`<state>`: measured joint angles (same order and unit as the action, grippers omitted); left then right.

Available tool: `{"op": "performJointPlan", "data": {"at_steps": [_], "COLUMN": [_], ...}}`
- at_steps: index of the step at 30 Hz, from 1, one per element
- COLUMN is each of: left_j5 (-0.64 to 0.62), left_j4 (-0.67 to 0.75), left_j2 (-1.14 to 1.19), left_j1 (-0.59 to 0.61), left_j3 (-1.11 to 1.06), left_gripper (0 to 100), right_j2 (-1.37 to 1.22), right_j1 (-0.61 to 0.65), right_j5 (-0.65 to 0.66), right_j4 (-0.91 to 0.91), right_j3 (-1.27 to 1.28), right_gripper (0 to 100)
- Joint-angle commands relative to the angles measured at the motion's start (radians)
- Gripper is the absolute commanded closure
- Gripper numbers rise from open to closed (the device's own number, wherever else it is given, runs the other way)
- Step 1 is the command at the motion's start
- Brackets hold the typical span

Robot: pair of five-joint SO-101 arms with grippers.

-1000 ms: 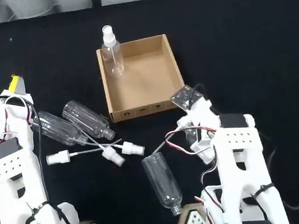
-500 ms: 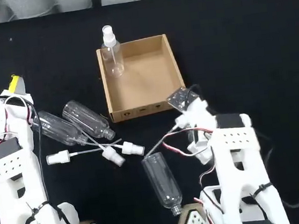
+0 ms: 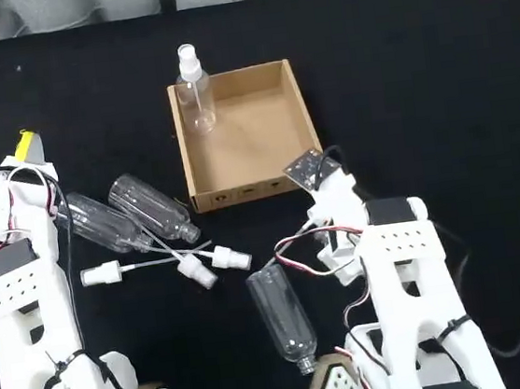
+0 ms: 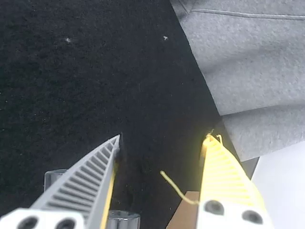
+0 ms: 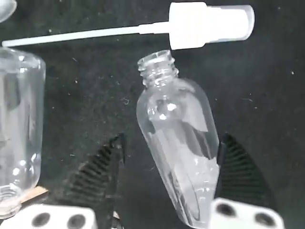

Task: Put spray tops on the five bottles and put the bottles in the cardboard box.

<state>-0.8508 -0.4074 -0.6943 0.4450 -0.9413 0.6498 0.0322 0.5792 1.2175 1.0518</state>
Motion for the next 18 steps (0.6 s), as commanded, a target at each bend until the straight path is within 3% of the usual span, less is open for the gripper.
{"op": "performJointPlan", "data": {"at_steps": [1,18], "left_j5": [0.005,0.005], "left_j4": [0.023,0.023], "left_j2": [-0.026,-0.026], "left_j1": [0.004,0.007], "left_j3": [0.016,0.016], "left_gripper": [75,75], "right_j2": [0.036,-0.337], "right_j1": [0.025,0.018], "right_j5": [-0.006,-0.005], "right_j4": [0.003,0.046], "right_j3": [-0.018,-0.234], "right_gripper": [74.4,74.4]}}
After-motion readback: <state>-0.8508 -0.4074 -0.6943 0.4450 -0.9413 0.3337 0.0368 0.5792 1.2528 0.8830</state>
